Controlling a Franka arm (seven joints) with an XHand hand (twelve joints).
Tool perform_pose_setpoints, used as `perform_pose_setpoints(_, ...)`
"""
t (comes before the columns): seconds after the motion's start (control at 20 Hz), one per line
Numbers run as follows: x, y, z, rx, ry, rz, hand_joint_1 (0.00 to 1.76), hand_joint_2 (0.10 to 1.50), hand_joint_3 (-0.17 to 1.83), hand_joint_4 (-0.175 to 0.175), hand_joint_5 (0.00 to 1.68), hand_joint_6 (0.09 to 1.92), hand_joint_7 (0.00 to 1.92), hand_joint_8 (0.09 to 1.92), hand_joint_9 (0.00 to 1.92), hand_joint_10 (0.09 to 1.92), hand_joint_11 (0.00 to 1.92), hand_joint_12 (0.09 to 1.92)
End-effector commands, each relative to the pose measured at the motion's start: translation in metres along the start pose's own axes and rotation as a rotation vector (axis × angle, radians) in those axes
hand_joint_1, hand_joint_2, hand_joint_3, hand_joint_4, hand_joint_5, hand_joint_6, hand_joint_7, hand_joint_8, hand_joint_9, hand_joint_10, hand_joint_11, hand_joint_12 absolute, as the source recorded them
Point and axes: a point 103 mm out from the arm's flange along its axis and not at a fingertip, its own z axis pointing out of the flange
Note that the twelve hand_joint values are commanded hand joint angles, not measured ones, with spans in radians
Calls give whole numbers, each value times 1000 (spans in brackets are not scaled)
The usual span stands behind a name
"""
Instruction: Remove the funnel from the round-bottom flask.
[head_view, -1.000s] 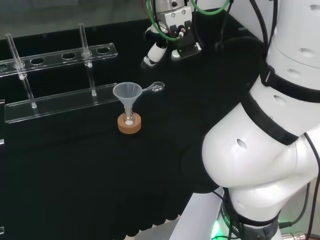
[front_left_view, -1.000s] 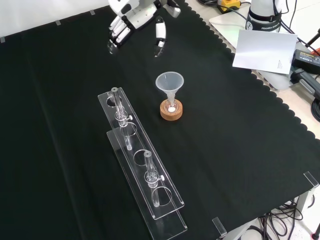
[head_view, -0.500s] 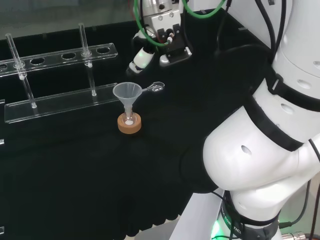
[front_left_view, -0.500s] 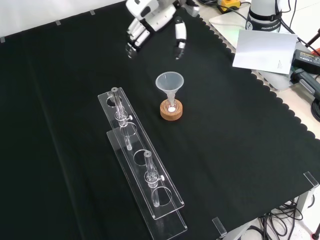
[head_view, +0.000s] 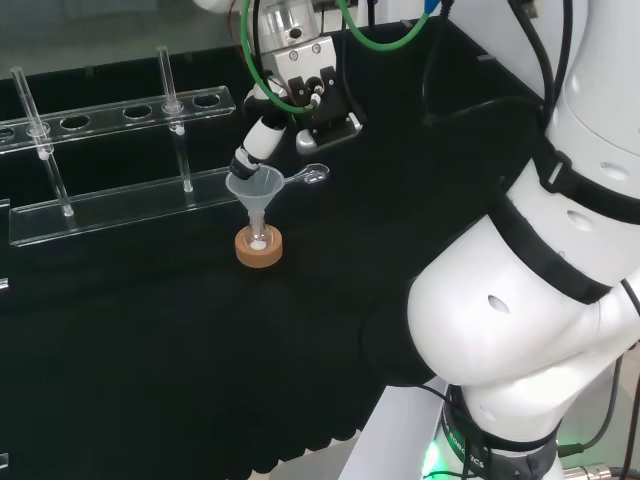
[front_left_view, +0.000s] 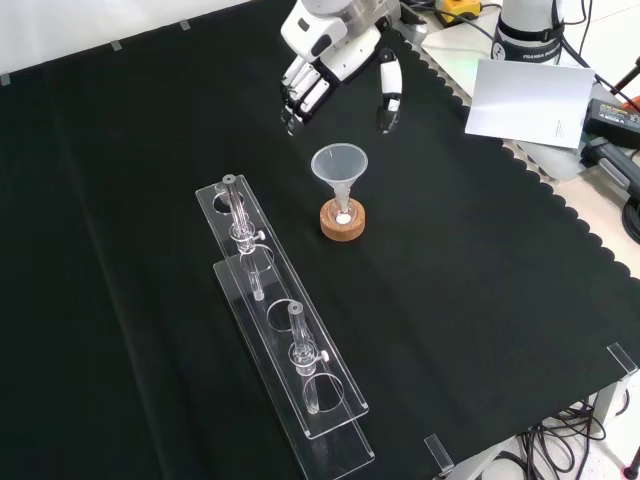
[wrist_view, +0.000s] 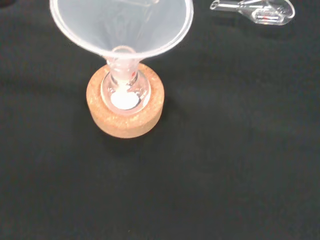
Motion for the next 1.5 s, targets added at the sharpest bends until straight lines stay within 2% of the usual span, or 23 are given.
perform_pose_setpoints(0.05,9,5,9,15,-10,-22,507,658,315,-11,50,87,0,473,164,778,134,1502)
perform_pose_setpoints(0.2,12,10,13,30,-16,-30,509,657,297,-14,27,87,0,361,119,798,120,1518)
perform_pose_setpoints(0.5,15,14,18,33,-26,-37,513,656,275,-16,13,87,0,304,87,823,117,1530)
perform_pose_setpoints(1.15,23,31,39,35,-103,-59,539,668,253,-20,19,87,0,342,86,851,162,1525)
perform_pose_setpoints(1.3,22,33,39,21,-108,-54,552,673,250,-22,28,87,0,357,87,854,173,1520)
perform_pose_setpoints(1.5,19,36,41,32,-106,-49,570,681,248,-24,38,87,0,382,88,856,195,1510)
